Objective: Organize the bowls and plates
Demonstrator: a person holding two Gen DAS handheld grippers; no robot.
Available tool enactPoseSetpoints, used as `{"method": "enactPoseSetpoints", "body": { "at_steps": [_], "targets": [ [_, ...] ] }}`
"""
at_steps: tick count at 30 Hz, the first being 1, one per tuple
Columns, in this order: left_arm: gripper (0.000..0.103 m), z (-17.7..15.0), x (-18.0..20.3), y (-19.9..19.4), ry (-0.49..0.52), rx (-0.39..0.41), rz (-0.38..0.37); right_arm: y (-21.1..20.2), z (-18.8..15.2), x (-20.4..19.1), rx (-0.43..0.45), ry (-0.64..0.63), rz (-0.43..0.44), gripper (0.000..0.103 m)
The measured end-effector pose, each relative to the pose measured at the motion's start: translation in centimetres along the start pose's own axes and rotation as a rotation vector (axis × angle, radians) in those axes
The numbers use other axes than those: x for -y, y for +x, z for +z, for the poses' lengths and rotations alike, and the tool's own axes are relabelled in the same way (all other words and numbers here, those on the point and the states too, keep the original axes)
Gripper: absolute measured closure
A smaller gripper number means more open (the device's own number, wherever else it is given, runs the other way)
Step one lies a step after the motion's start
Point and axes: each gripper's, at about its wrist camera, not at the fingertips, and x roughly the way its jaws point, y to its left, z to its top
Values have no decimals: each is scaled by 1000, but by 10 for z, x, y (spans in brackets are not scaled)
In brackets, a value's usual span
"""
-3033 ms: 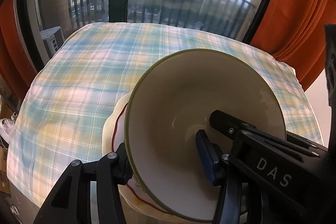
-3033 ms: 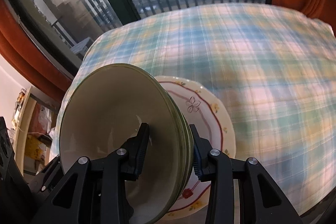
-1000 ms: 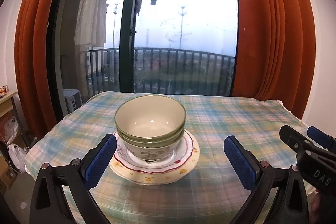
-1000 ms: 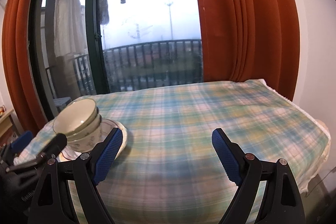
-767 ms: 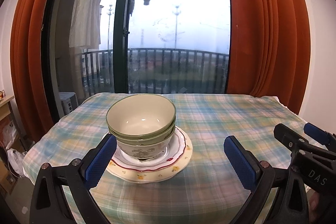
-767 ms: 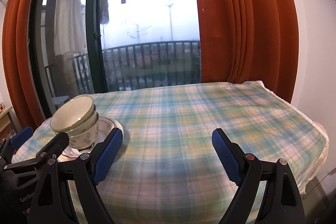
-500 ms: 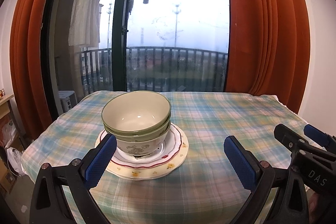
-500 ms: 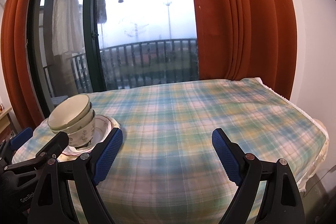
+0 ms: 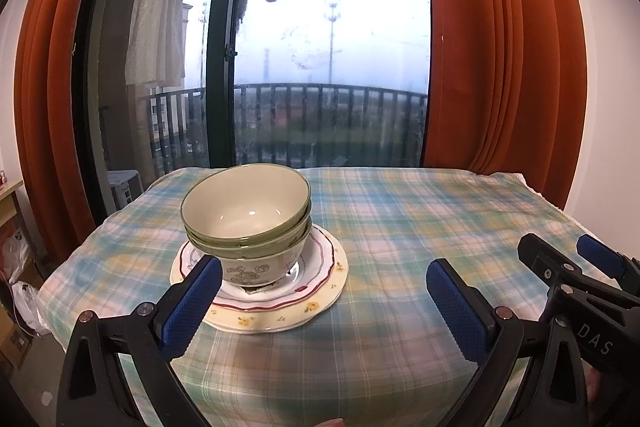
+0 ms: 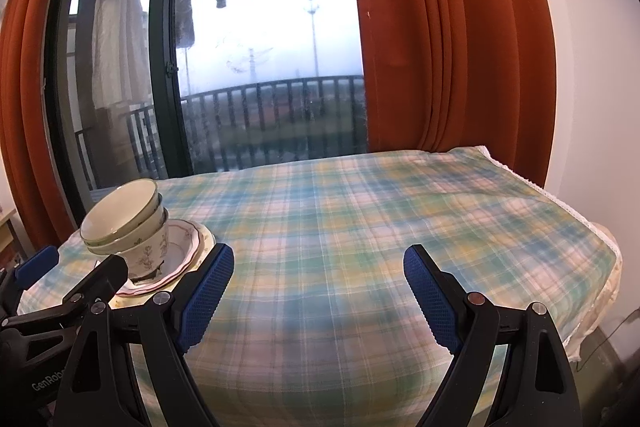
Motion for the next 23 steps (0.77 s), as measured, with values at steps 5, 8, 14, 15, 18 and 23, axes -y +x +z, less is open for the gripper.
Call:
{"method": "enactPoseSetpoints", "body": {
  "at_steps": [5, 8, 14, 15, 18, 23],
  "targets": [
    [0, 0, 0, 0, 1, 1, 1, 0, -2, 0, -3, -2, -2, 14],
    [0, -1, 0, -1, 1, 0, 0, -1, -3, 0, 0, -4, -3, 14],
    [0, -1, -1, -1, -5, -3, -3, -1, -3, -1, 1, -11, -8, 14],
    [0, -1, -1, -1, -6, -4, -2, -1, -3, 0, 2, -14, -8, 14],
    [0, -2, -1, -2, -5, -5, 0, -2, -3, 0, 2, -14, -8, 14],
    [0, -2, -3, -2, -15, -11, 2, -1, -2, -1, -3, -16, -5, 14]
  ]
}}
